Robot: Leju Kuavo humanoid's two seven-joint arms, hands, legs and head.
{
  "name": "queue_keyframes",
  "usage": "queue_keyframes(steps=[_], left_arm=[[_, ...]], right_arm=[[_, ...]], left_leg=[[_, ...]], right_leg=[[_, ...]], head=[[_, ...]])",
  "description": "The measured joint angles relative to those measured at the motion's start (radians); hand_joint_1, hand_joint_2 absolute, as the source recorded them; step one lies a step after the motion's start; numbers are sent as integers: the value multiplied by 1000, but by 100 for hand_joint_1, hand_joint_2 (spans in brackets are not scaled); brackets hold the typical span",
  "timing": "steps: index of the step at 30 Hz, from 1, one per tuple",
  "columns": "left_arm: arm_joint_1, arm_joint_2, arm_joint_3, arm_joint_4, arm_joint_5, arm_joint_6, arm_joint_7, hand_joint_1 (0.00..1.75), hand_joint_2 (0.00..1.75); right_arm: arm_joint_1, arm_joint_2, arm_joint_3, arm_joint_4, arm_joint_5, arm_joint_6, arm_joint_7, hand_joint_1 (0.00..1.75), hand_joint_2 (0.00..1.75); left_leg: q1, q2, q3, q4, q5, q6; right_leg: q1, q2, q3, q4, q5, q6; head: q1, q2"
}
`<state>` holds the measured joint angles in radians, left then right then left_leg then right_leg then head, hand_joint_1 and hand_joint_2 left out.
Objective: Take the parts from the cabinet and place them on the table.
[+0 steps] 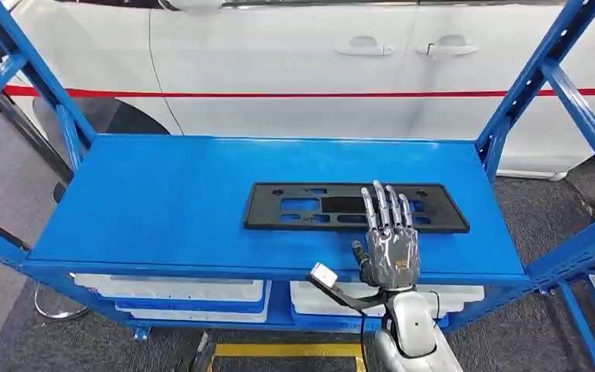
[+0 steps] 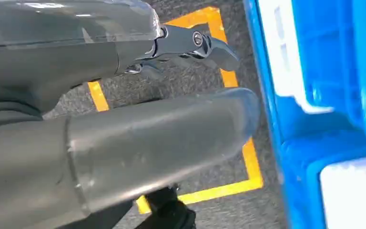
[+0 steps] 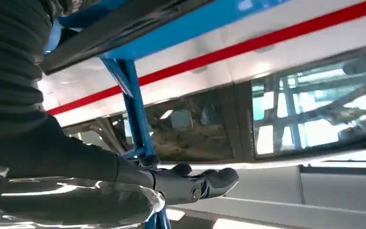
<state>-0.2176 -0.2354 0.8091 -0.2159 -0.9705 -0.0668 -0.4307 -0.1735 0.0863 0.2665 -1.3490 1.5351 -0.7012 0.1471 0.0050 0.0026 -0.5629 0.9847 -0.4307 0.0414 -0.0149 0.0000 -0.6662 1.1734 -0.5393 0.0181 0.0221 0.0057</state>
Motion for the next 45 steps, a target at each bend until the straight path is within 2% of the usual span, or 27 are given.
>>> queue_keyframes(steps=[2, 3, 4, 6, 7, 9, 11, 13, 14, 16, 17, 18, 20, 22, 23, 27, 28, 29, 31, 32, 33, 34, 37, 38, 41, 43, 45], left_arm=[[1, 0, -2, 0, 0, 0, 0, 0, 0], [2, 0, -2, 0, 0, 0, 0, 0, 0], [4, 0, -2, 0, 0, 0, 0, 0, 0], [3, -1, -4, 0, 0, -1, 1, 0, 0], [3, -2, -5, 0, 0, -1, 1, 0, 0], [-1, -2, -5, 0, 1, -1, 2, 0, 0], [-1, -2, -7, 0, 3, -1, 2, 0, 0], [-1, -2, -7, 0, 3, -1, 2, 0, 0], [-2, -2, -8, 0, 3, -1, 2, 0, 0], [-2, -2, -9, 0, 3, -1, 2, 0, 0], [0, -2, -9, 0, 3, -1, 2, 0, 0], [2, -2, -9, 0, 3, -1, 3, 0, 0], [3, -2, -9, 0, 3, -1, 3, 0, 0], [0, -2, -10, 0, 3, -2, 3, 0, 0], [-2, 0, -10, 0, 3, -2, 3, 0, 0], [-2, -1, -10, 0, 7, -3, 2, 0, 0], [-1, -3, -10, 0, 7, -3, 2, 0, 0], [-3, -3, -10, 0, 8, -3, 2, 0, 0], [-5, -3, -10, 0, 8, -3, 2, 0, 0], [-4, -3, -10, 0, 8, -4, 3, 0, 0], [-3, -3, -10, 0, 8, -4, 3, 0, 0], [-3, -3, -10, 0, 8, -4, 3, 0, 0], [-4, -6, -11, 0, 7, -4, 4, 0, 0], [-5, -6, -11, 0, 8, -4, 4, 0, 0], [-8, -6, -13, 0, 8, -4, 5, 0, 0], [-9, -6, -13, 0, 8, -4, 5, 0, 0], [-10, -6, -15, 0, 11, -4, 5, 0, 0]], right_arm=[[-2, -28, 53, 22, 0, 0, 55, 0, 175], [-1, -41, 73, 31, 0, 0, 73, 0, 175], [-3, -51, 95, 38, 0, 0, 89, 0, 175], [-13, -64, 129, 46, 0, 0, 119, 0, 175], [-22, -73, 147, 49, 0, 0, 135, 0, 175], [-35, -79, 173, 50, 0, -1, 147, 0, 175], [-38, -89, 185, 50, 0, -1, 149, 0, 175], [-46, -93, 198, 50, 0, -1, 150, 0, 175], [-50, -94, 204, 50, 0, -1, 151, 0, 175], [-52, -94, 212, 50, 0, -1, 151, 0, 175], [-52, -96, 216, 52, 0, -1, 151, 0, 175], [-52, -98, 219, 53, 0, -1, 151, 0, 175], [-53, -100, 223, 54, 0, -1, 150, 0, 175], [-57, -100, 223, 49, 0, -1, 143, 0, 175], [-61, -100, 223, 45, 0, -1, 134, 0, 175], [-68, -100, 207, 31, 0, -1, 86, 0, 175], [-72, -100, 198, 26, 0, -1, 77, 0, 175], [-78, -100, 189, 25, 0, -2, 72, 0, 175], [-89, -103, 184, 27, 0, -1, 77, 0, 175], [-90, -110, 184, 32, 0, -1, 95, 0, 175], [-93, -115, 186, 40, 0, 0, 111, 0, 175], [-98, -119, 193, 49, 0, 0, 124, 0, 175], [-117, -133, 210, 68, 0, 0, 145, 0, 175], [-127, -136, 218, 76, 0, 0, 158, 0, 175], [-136, -144, 256, 97, 0, 0, 204, 0, 175], [-149, -148, 285, 115, 0, 0, 234, 0, 175], [-159, -150, 314, 131, 0, 0, 256, 0, 175]], left_leg=[[-2, 0, -3, 4, -2, 2], [-2, 0, -4, 5, -2, 2], [-1, -1, -3, 7, -4, 1], [1, -2, -3, 19, -11, -5], [1, -2, -6, 31, -19, -12], [-7, -3, -14, 40, -26, -22], [-4, -3, -12, 38, -25, -30], [-1, -3, -14, 51, -36, -38], [0, -3, -33, 95, -69, -45], [4, -3, -105, 254, -150, -55], [4, -2, -141, 328, -175, -56], [4, -3, -159, 361, -175, -56], [4, -3, -123, 275, -109, -47], [-2, -4, -30, 84, -18, -26], [-6, -3, -13, 44, -31, -18], [-14, -3, -11, 27, -20, -6], [1, 0, 0, 9, -6, -3], [-1, 0, 2, 1, -2, 2], [-3, 2, -1, 3, -2, 7], [-5, 2, -2, 3, -2, 7], [-5, 2, -3, 5, -2, 7], [-5, 2, -3, 7, -3, 7], [-3, 0, -3, 23, -14, -2], [-8, 0, -11, 33, -20, -10], [-10, 1, -15, 37, -22, -21], [-9, 1, -19, 43, -29, -31], [-5, 0, -54, 129, -87, -45]], right_leg=[[-1, 0, -69, 142, -53, 6], [-1, 0, -80, 159, -45, 7], [-2, 0, -67, 128, -15, 8], [-7, -1, 16, -39, 76, 10], [-10, -2, 53, -121, 90, 10], [-4, 4, 52, -118, 83, -11], [2, 4, 51, -119, 81, -21], [-6, 3, 55, -127, 87, -34], [-7, 3, 55, -128, 88, -39], [-5, 2, 53, -128, 87, -42], [-4, 1, 52, -128, 87, -42], [-3, 1, 52, -128, 87, -42], [0, 3, 55, -128, 87, -42], [3, 4, 59, -128, 87, -41], [6, 4, 58, -129, 87, -39], [2, 1, 60, -140, 93, -14], [2, -2, 60, -127, 87, -8], [5, 0, 44, -97, 61, -6], [2, 1, -21, 41, -16, -3], [1, 1, -56, 115, -44, -1], [1, 0, -78, 156, -49, 2], [0, 0, -75, 145, -28, 4], [-4, -1, 40, -87, 101, 3], [-1, -1, 55, -123, 83, -4], [4, 2, 49, -123, 88, -20], [-3, 1, 51, -132, 94, -34], [-5, 1, 52, -132, 94, -42]], head=[[0, 0], [0, 0], [0, 0], [0, 0], [0, 0], [-2, 0], [-1, 0], [-1, 0], [-2, 0], [-2, 0], [-1, 0], [-1, 0], [-2, 0], [-1, 0], [-1, 0], [-1, 0], [-1, 0], [0, 0], [0, 0], [-1, 0], [0, 0], [0, 0], [0, 0], [0, 0], [-1, 0], [-1, 0], [-2, 0]])
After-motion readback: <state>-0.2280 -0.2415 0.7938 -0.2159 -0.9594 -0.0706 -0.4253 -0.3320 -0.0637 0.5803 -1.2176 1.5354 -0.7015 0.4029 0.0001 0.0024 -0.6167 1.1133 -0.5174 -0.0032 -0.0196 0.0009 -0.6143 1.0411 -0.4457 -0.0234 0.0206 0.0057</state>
